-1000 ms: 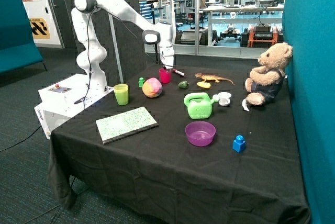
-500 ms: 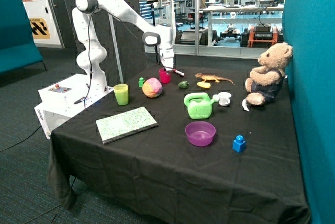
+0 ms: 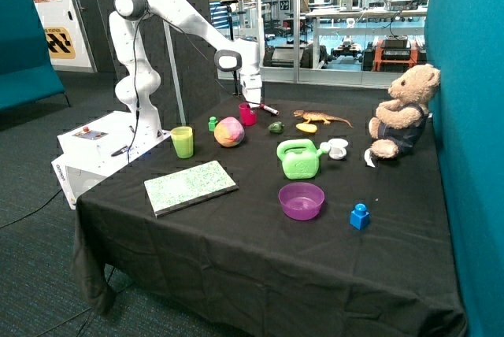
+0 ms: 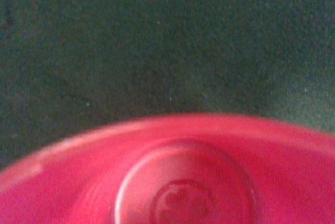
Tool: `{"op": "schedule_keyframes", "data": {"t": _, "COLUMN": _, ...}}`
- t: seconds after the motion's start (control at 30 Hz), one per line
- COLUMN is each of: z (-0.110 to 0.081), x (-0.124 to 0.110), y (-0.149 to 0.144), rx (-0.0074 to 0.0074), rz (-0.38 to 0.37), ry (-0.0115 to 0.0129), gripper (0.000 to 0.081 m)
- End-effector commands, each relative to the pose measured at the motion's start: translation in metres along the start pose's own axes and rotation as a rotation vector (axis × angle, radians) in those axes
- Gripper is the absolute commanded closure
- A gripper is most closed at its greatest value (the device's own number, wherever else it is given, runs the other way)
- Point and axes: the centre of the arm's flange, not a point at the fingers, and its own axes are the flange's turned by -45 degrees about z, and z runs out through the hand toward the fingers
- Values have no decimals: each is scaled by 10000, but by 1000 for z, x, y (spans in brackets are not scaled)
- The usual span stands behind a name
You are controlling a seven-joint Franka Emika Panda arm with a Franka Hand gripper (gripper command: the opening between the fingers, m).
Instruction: Stack the cups
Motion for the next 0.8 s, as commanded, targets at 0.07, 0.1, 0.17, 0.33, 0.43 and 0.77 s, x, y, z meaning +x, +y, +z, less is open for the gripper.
{"op": "schedule_keyframes", "data": {"t": 0.07, "z": 4, "x": -1, "y": 1, "rx": -10, "rz": 164, "ry": -8, "gripper": 806}}
{"op": "schedule_keyframes", "data": {"t": 0.1, "z": 4, "x": 0, "y": 1, "rx": -10, "rz": 171, "ry": -8, "gripper": 807}}
{"op": "schedule_keyframes", "data": {"t": 0.17, "z": 4, "x": 0, "y": 1, "rx": -10, "rz": 229, "ry": -8, "gripper": 808}}
{"op": "schedule_keyframes", "data": {"t": 0.33, "z": 3, "x": 2, "y": 2, "rx": -10, "rz": 285, "ry": -8, "gripper": 808}}
{"op": "schedule_keyframes", "data": {"t": 0.43, "z": 3, "x": 2, "y": 2, "rx": -10, "rz": 286, "ry": -8, "gripper": 808}}
{"op": "schedule_keyframes", "data": {"t": 0.77, "z": 2, "x": 2, "y": 2, "rx": -10, "rz": 297, "ry": -8, "gripper": 808}}
